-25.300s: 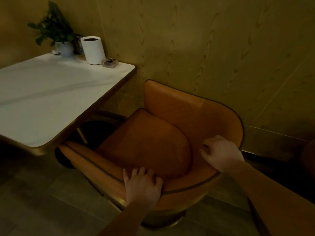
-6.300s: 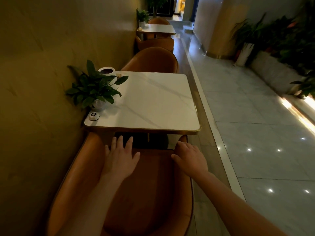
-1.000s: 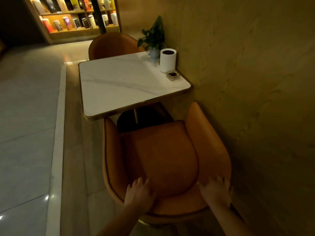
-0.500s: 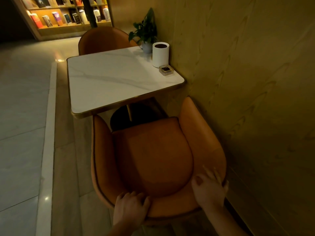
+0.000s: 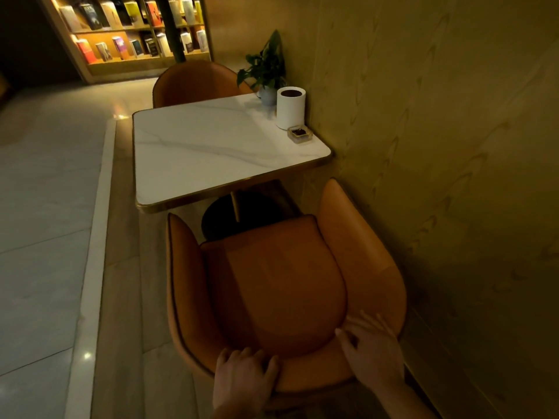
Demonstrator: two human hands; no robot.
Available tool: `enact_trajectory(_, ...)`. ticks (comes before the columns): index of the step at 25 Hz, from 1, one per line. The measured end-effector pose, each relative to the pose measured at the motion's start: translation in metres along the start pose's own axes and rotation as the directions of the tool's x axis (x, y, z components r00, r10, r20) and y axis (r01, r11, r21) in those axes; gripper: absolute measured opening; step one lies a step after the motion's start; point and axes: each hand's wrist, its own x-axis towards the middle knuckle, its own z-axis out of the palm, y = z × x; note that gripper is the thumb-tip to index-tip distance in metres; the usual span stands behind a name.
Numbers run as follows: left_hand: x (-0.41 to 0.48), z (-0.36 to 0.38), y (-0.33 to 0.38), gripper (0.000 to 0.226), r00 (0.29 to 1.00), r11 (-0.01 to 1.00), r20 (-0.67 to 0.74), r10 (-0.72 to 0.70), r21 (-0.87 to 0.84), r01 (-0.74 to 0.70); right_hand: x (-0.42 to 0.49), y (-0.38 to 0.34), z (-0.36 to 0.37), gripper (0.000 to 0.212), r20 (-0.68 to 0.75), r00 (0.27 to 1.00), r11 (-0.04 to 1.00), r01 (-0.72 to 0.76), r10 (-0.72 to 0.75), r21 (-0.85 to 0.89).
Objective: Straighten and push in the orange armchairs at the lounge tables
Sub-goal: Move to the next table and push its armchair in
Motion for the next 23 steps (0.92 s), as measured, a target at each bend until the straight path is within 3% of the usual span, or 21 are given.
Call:
enact_trajectory(3, 0.003, -0.001, 0.002, 0.060, 0.999, 0.999, -0.025, -0.036, -0.005, 0.036, 0.007, -0.007, -0.006, 0.097, 0.002, 1.000, 1.000, -0.031, 0.031, 0.000)
enact_trajectory(5, 0.006, -0.003, 0.007, 0.057, 0.998, 0.999, -0.015, -0.054, -0.007, 0.054, 0.011, -0.008, -0.009, 0.081, -0.074, 0.996, 0.998, -0.042, 0.045, 0.043)
enact_trajectory(7, 0.010, -0.005, 0.019, 0.058, 0.999, 0.998, 0.008, -0.045, -0.050, 0.045, 0.019, 0.001, -0.014, 0.078, -0.124, 0.991, 0.996, -0.050, 0.060, 0.080)
enact_trajectory(10, 0.020, -0.009, 0.031, 0.065, 0.999, 0.994, 0.031, 0.009, -0.105, -0.005, 0.041, 0.016, -0.026, 0.088, 0.041, 0.998, 0.997, -0.058, 0.056, 0.047)
enact_trajectory(12, 0.023, -0.008, 0.030, 0.065, 0.999, 0.995, 0.032, 0.034, -0.097, -0.031, 0.052, 0.021, -0.029, 0.090, 0.064, 0.997, 0.999, -0.032, 0.030, 0.030)
enact_trajectory(17, 0.025, -0.007, 0.030, 0.078, 0.999, 0.999, -0.032, 0.011, -0.050, -0.013, 0.055, 0.023, -0.026, 0.057, 0.058, 0.998, 1.000, -0.021, 0.021, 0.000)
enact_trajectory(23, 0.040, -0.010, 0.033, 0.081, 0.995, 0.999, -0.086, 0.043, -0.030, -0.045, 0.074, 0.024, -0.026, 0.053, 0.058, 0.998, 0.999, -0.017, 0.019, -0.029)
